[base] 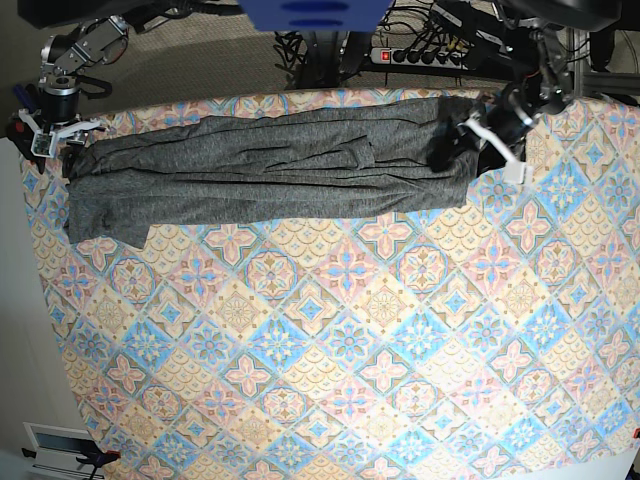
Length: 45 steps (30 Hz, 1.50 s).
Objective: Layout the t-shirt on the table in an organized manner, then fold the t-shirt properly
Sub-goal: 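Release the right gripper and lift the strip end with the left gripper, then carry the held strip end with the left gripper toward the other end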
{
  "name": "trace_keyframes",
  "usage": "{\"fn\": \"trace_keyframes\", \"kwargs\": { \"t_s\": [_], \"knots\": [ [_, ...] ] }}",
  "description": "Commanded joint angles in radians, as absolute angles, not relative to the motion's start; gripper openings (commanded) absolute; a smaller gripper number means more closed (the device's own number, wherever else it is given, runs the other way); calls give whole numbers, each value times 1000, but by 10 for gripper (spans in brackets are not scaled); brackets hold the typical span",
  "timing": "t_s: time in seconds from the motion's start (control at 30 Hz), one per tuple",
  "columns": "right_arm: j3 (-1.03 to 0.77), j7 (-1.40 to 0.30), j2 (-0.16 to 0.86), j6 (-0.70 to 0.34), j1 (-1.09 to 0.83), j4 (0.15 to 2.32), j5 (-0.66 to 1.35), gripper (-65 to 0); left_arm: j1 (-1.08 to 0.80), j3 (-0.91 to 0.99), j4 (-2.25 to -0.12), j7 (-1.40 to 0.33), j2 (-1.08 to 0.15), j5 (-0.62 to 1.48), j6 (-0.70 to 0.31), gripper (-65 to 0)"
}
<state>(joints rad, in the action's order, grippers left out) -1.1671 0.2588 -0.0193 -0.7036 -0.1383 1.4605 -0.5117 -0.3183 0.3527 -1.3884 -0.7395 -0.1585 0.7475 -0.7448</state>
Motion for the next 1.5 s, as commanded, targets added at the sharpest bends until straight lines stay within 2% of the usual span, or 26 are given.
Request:
{"fn": "trace_keyframes", "kwargs": {
  "t_s": [0.0,0.17,0.27,0.4,0.57,0.6,0.8,1.13,1.23,1.3,1.47],
  "knots": [
    [-1170,285,-4,-698,-136,1483,-489,-376,-341,302,-1365,-900,-136,601,-698,-196],
    [-1170,285,-4,-698,-136,1483,-489,-376,-321,255,-1363,-871,-61,532,-698,-198],
    [-1170,285,-4,-698,-136,1483,-489,-376,-320,255,-1363,-871,-42,499,-698,-237],
    [-1170,285,-4,-698,-136,1483,-489,-376,-294,282,-1359,-871,-42,487,-698,-383],
    [-1170,285,-4,-698,-136,1483,-489,-376,-232,407,-1277,-878,-41,489,-698,-587],
    [-1170,285,-4,-698,-136,1483,-489,-376,-219,437,-1256,-878,-41,490,-698,-610],
    [-1168,285,-2,-698,-127,1474,-489,-376,-143,562,-1245,-881,-54,486,-698,-595],
    [-1170,285,-1,-698,-127,1477,-489,-376,-54,582,-1245,-883,-213,495,-698,-595],
    [-1168,285,-1,-698,-131,1484,-489,-376,-41,604,-1251,-969,-249,519,-698,-595],
    [-1171,298,-1,-698,-134,1480,-489,-376,-67,634,-1294,-1052,-260,559,-698,-595],
    [-1171,386,-2,-698,-148,1472,-489,-376,-119,585,-1497,-1078,-202,565,-698,-595]
  ]
}}
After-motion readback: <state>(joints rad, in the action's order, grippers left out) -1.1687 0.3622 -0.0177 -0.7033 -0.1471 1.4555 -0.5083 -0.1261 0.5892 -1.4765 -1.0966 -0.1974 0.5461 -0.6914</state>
